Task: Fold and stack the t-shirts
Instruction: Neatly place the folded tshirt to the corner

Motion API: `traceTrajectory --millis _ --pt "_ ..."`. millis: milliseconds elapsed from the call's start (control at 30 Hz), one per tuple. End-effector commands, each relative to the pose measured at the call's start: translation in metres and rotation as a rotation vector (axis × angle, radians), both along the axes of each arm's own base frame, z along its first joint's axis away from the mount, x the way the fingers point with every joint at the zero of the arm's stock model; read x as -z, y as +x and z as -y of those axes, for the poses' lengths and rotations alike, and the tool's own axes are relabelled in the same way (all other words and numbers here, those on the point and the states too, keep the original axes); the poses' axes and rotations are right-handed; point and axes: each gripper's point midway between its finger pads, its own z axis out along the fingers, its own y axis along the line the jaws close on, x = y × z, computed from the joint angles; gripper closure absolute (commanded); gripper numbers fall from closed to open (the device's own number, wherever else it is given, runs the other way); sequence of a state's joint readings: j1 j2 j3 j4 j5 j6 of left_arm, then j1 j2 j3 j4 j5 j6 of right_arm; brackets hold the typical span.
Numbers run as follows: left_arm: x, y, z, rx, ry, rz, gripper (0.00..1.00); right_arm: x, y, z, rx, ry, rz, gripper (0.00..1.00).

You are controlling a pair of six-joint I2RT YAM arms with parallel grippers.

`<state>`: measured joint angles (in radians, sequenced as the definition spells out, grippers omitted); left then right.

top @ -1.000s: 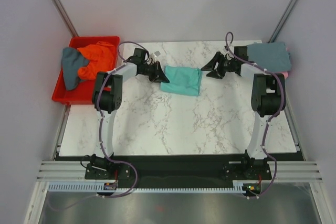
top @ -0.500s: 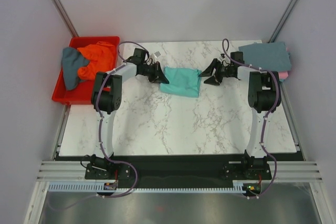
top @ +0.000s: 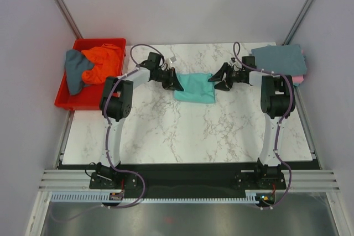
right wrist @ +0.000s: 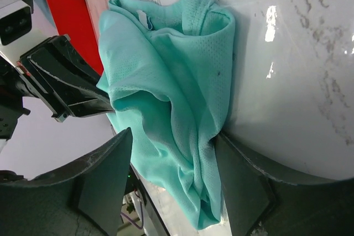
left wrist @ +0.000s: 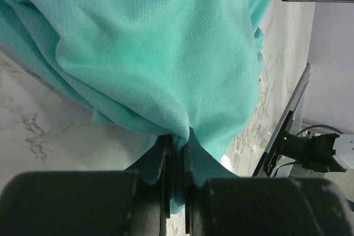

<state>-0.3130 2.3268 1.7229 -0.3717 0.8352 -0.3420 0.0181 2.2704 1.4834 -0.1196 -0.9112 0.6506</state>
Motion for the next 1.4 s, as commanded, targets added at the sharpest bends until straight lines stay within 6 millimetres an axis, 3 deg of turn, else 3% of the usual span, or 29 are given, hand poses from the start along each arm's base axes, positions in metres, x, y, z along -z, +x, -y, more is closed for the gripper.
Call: traceTrajectory --millis 0,200,333,400,433,467,500,533,633,700,867,1000,1367 --pt "-0.036 0.008 0.007 0.01 -0.022 0.093 0.98 0.039 -0.017 -0.007 -0.002 -0.075 -0.085 0.3" --pt "-0.033 0.007 0.009 0.009 -0.01 0.094 0.98 0.04 -0.014 -0.023 -0.031 -0.077 -0.075 0.36" --pt "-0.03 0.009 0.009 0.002 -0.005 0.09 0.98 0.04 -0.02 -0.025 -0.037 -0.083 -0.082 0.51" --pt "-0.03 0.01 0.008 -0.003 -0.007 0.089 0.98 0.037 -0.021 -0.022 -0.04 -0.089 -0.072 0.71" --pt "-0.031 0.01 0.01 -0.001 -0.012 0.09 0.98 0.035 -0.02 -0.021 -0.039 -0.09 -0.064 0.9" --pt "-0.032 0.01 0.01 0.003 -0.016 0.091 0.98 0.032 -0.015 -0.018 -0.033 -0.094 -0.05 0.99" --pt "-0.035 0.01 0.01 0.008 -0.023 0.097 0.98 0.024 -0.011 -0.017 -0.029 -0.103 -0.022 1.0" --pt "-0.037 0.01 0.01 0.013 -0.025 0.103 0.81 0.018 -0.005 -0.015 -0.023 -0.111 -0.001 1.0" --pt "-0.04 0.016 0.001 -0.007 0.051 0.148 0.06 -0.014 0.019 -0.011 -0.035 -0.154 0.126 1.0" --pt "-0.051 0.024 -0.006 0.002 0.093 0.23 0.02 -0.039 0.036 -0.005 -0.033 -0.21 0.201 1.0" --pt "-0.067 0.041 -0.029 -0.051 0.163 0.303 0.01 -0.065 0.061 0.02 -0.048 -0.371 0.363 1.0" --pt "-0.076 0.049 -0.041 -0.073 0.14 0.301 0.01 -0.076 0.066 0.037 -0.053 -0.432 0.409 1.0" --pt "-0.07 0.044 -0.039 -0.07 0.109 0.259 0.01 -0.126 0.077 0.094 -0.041 -0.569 0.525 1.0"
